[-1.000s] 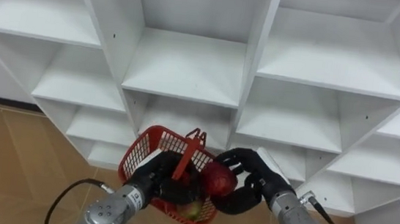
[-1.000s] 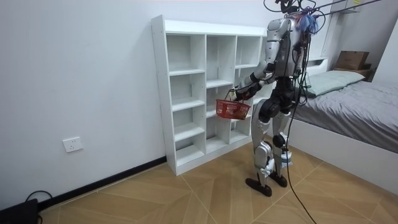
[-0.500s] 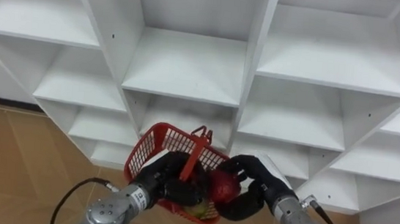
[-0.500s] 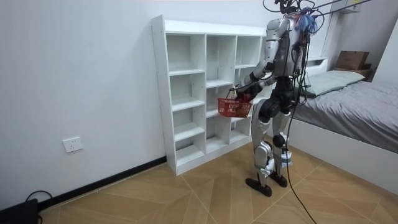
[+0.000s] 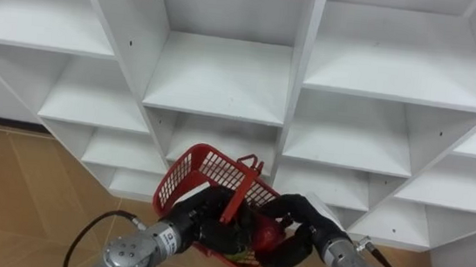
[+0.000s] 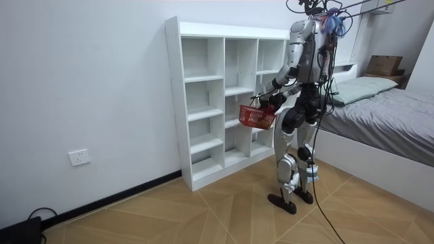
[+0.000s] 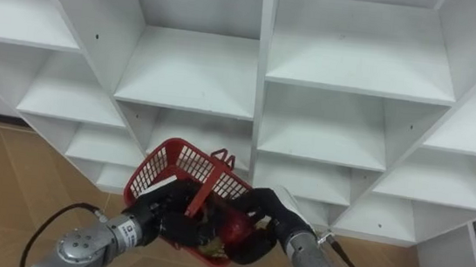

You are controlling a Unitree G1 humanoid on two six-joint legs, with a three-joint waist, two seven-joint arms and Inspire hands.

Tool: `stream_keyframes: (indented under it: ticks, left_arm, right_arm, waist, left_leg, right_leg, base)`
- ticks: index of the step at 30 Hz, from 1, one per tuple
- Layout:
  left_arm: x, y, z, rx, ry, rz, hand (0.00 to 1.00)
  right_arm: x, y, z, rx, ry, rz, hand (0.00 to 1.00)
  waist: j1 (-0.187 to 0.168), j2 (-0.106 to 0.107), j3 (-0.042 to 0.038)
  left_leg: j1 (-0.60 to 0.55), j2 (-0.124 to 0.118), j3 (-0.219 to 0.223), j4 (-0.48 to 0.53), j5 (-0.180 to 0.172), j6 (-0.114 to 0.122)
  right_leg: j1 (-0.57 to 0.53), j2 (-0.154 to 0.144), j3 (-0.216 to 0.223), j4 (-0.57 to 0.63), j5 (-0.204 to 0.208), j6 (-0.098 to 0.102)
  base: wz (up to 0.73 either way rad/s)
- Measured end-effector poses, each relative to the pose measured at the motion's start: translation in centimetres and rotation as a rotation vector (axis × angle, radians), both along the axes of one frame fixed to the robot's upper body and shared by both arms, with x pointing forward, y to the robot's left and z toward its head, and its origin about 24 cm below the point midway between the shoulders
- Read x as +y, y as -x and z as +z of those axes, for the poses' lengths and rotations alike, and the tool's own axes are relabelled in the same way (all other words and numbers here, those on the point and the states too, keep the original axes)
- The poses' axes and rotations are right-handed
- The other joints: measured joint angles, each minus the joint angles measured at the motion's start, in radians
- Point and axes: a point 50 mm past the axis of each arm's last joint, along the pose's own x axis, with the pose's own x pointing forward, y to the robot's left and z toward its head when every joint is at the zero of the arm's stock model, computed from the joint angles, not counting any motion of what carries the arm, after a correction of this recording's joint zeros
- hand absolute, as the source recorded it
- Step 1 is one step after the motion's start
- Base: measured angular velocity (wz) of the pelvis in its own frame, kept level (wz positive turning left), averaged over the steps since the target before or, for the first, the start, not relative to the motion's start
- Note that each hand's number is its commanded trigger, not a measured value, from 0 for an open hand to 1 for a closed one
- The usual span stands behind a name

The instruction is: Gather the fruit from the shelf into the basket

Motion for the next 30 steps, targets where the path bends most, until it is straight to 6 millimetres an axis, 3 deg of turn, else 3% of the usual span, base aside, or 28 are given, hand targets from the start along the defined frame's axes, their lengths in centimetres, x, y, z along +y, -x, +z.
stream_keyframes:
  ticks: [1,2,3,4,9,15,30]
  left_arm:
    - [-0.1,0.1,0.0,0.002,0.002,-0.009,1.00]
    - [-0.2,0.1,0.0,0.005,0.004,-0.018,1.00]
    - [-0.2,0.1,0.0,0.006,0.006,-0.022,1.00]
    - [-0.3,0.2,0.0,0.007,0.009,-0.030,1.00]
    - [-0.8,0.4,-0.1,0.014,0.018,-0.057,1.00]
    - [-1.3,0.7,-0.3,0.028,0.015,-0.080,1.00]
    - [-1.3,0.8,-0.5,0.047,0.009,-0.087,1.00]
  right_arm:
    - [0.1,0.0,0.0,0.004,-0.002,0.006,1.00]
    - [0.1,0.0,0.0,0.005,-0.002,0.010,0.93]
    - [0.2,0.0,0.0,0.005,-0.001,0.012,0.61]
    - [0.2,-0.1,0.0,0.003,0.000,0.013,0.00]
    - [0.0,-0.5,0.0,0.007,0.008,0.008,0.00]
    - [0.0,-0.6,-0.2,0.026,0.020,-0.002,0.00]
    - [1.1,-0.6,-0.2,0.043,-0.001,0.022,0.00]
  waist:
    - [0.001,0.000,0.0000]
    - [0.001,0.000,0.0001]
    - [0.001,0.000,0.0001]
    - [0.002,0.000,0.0002]
    - [0.001,0.000,0.0019]
    - [0.000,0.010,0.0094]
    - [-0.008,0.013,0.0087]
  left_leg:
    - [0.000,0.000,0.000,0.000,0.000,0.000]
    - [0.000,0.000,0.000,0.000,0.000,0.000]
    - [0.000,0.000,0.000,0.000,0.000,0.000]
    - [0.000,0.000,0.000,0.000,0.000,0.000]
    - [0.000,0.000,0.002,0.000,0.000,0.000]
    - [-0.002,0.000,0.002,0.000,0.000,0.000]
    - [-0.010,0.001,0.004,0.003,0.000,0.000]
  right_leg:
    - [0.000,0.000,0.000,0.000,0.000,0.000]
    - [-0.001,0.000,0.000,0.000,0.000,0.000]
    - [-0.001,0.000,0.001,0.000,0.000,0.000]
    - [-0.002,0.000,0.001,0.000,0.000,0.000]
    - [-0.002,0.000,0.004,0.001,0.000,0.000]
    - [-0.003,-0.001,0.003,0.000,0.000,0.000]
    - [-0.010,-0.001,0.003,0.002,0.000,0.000]
  base:
    - [0.00]
    - [0.00]
    - [0.00]
    - [0.00]
    - [0.00]
    - [0.00]
    - [0.00]
